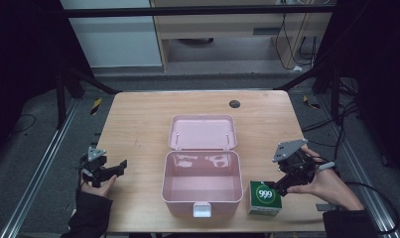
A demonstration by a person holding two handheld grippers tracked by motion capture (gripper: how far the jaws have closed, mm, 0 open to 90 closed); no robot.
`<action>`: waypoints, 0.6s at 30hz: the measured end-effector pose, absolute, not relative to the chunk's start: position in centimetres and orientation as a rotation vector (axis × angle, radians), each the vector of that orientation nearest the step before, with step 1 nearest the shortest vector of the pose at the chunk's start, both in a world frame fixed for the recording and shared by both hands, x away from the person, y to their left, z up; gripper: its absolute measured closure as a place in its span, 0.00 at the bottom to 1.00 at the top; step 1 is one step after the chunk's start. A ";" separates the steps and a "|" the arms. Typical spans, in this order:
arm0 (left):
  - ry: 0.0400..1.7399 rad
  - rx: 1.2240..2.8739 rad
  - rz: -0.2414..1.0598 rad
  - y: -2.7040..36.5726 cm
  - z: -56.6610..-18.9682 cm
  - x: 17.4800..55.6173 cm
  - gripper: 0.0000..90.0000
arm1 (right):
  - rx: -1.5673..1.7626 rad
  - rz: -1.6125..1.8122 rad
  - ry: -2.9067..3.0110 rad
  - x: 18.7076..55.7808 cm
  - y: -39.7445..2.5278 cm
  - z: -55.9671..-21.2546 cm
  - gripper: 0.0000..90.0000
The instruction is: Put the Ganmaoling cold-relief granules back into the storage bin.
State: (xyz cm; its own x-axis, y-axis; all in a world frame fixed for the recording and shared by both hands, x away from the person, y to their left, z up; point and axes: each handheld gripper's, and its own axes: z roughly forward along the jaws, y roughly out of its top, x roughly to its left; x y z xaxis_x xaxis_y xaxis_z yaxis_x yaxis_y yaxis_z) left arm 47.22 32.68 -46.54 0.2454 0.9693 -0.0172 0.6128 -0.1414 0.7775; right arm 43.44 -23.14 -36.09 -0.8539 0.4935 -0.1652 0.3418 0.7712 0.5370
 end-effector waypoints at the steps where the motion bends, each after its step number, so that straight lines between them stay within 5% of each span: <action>1: 1.446 1.844 0.671 32.7 -46.5 47.2 0.20 | 0.627 0.712 2.686 43.2 -22.9 -36.2 0.07; 18: 1.447 1.850 0.670 32.6 -46.6 47.3 0.20 | 0.488 0.656 2.832 42.3 -21.8 -37.9 0.05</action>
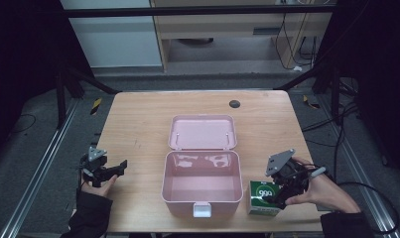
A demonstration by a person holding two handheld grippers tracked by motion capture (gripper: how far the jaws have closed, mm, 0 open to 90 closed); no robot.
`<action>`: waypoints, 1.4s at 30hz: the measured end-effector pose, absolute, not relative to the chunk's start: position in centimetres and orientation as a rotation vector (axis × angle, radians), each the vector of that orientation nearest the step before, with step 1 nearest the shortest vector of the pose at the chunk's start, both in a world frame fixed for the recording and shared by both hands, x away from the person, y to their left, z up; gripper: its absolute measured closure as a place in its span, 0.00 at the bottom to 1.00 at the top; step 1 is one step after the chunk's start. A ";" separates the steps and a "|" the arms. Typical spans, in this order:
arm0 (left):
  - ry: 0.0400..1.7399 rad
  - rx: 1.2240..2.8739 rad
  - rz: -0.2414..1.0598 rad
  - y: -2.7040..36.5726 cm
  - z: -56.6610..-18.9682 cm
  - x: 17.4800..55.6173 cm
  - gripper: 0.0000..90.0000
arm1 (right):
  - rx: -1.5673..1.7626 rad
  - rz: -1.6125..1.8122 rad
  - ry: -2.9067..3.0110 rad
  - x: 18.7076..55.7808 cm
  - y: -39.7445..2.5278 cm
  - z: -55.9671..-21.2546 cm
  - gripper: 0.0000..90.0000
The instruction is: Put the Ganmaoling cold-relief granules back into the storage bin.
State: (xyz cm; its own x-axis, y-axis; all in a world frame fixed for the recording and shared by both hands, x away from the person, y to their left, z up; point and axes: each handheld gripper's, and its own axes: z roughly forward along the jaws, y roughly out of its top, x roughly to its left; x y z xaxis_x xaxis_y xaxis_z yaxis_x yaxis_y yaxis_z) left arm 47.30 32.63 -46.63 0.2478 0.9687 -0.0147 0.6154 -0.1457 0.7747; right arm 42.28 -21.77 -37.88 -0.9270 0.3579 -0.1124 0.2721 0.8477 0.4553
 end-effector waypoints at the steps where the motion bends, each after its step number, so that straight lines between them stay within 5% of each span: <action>1: 1.447 1.851 0.670 32.6 -46.6 47.3 0.20 | 0.480 0.647 2.844 42.2 -21.6 -38.0 0.05; 42: 1.436 1.872 0.666 32.4 -46.8 47.4 0.21 | 0.367 0.462 2.984 43.0 -19.8 -43.8 0.05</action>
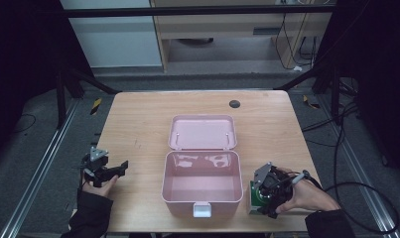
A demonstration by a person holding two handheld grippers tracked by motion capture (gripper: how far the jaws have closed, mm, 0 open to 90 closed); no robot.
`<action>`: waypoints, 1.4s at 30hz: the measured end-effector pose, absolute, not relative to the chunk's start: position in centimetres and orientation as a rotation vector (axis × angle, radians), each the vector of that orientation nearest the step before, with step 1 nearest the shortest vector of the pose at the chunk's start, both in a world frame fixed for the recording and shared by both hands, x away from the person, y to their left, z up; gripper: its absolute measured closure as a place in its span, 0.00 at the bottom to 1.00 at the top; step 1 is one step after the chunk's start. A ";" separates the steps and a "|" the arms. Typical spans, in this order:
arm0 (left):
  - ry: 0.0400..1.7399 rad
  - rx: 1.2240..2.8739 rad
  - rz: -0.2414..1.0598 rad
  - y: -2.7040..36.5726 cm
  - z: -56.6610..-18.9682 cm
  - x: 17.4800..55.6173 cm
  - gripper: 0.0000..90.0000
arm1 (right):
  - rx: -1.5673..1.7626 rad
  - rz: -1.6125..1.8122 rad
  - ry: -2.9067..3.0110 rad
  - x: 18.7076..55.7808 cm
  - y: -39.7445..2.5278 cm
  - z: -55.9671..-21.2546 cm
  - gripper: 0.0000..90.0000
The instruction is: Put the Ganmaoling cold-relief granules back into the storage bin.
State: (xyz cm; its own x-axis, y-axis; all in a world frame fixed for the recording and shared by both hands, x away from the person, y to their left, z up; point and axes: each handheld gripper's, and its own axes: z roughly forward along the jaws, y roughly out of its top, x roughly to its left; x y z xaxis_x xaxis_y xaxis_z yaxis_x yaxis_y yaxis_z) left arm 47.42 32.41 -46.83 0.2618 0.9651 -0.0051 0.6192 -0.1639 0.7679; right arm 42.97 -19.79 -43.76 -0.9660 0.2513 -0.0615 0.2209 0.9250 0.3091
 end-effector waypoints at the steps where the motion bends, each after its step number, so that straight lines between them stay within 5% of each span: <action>1: 1.436 1.873 0.666 32.4 -46.8 47.4 0.21 | 0.354 0.455 2.989 43.1 -19.8 -43.8 0.05; 31: 1.436 1.876 0.670 32.4 -46.8 47.4 0.22 | 0.415 0.429 3.004 43.7 -20.1 -44.4 0.18; 42: 1.434 1.875 0.668 32.4 -46.8 47.4 0.22 | 0.417 0.515 2.963 43.4 -21.2 -41.1 0.17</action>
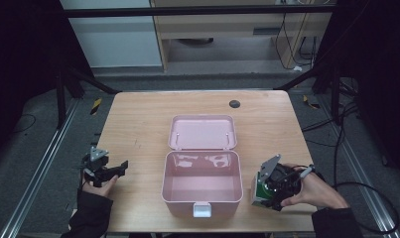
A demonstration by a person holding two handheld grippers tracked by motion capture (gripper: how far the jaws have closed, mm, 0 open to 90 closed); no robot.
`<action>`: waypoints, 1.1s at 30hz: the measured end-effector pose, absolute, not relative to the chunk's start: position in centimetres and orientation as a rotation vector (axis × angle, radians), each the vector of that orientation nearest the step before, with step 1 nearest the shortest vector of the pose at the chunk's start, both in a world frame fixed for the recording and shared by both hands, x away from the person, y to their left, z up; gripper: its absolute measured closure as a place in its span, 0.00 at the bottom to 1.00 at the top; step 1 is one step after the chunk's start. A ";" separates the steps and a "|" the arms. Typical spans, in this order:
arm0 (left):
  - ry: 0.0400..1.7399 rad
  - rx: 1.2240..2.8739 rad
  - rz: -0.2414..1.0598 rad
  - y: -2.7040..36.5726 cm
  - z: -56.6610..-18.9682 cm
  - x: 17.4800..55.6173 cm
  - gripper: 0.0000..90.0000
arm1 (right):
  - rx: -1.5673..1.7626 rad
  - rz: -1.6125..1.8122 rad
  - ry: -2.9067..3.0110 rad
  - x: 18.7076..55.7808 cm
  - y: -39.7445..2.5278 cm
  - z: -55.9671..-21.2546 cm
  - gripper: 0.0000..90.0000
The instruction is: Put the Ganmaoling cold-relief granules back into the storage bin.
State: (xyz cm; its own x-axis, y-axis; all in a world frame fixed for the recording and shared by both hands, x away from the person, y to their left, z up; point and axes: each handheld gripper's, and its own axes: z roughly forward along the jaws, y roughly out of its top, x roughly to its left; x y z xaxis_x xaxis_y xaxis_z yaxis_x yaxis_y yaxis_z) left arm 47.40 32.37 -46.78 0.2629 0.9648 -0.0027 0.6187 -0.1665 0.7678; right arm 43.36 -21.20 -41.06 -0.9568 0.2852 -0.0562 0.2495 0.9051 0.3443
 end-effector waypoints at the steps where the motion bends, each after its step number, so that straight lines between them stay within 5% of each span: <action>1: 1.434 1.875 0.668 32.4 -46.8 47.4 0.22 | 0.417 0.515 2.963 43.4 -21.2 -41.1 0.17; 33: 1.431 1.876 0.667 32.4 -46.7 47.4 0.23 | 0.333 0.566 2.865 43.4 -20.4 -31.8 0.17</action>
State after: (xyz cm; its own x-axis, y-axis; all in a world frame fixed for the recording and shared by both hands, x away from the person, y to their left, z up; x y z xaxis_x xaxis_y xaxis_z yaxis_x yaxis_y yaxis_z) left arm 47.39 32.38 -46.73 0.2655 0.9641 -0.0023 0.6180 -0.1683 0.7680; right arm 43.35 -20.39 -31.81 -0.9543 0.2571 -0.1525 0.1799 0.9013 0.3940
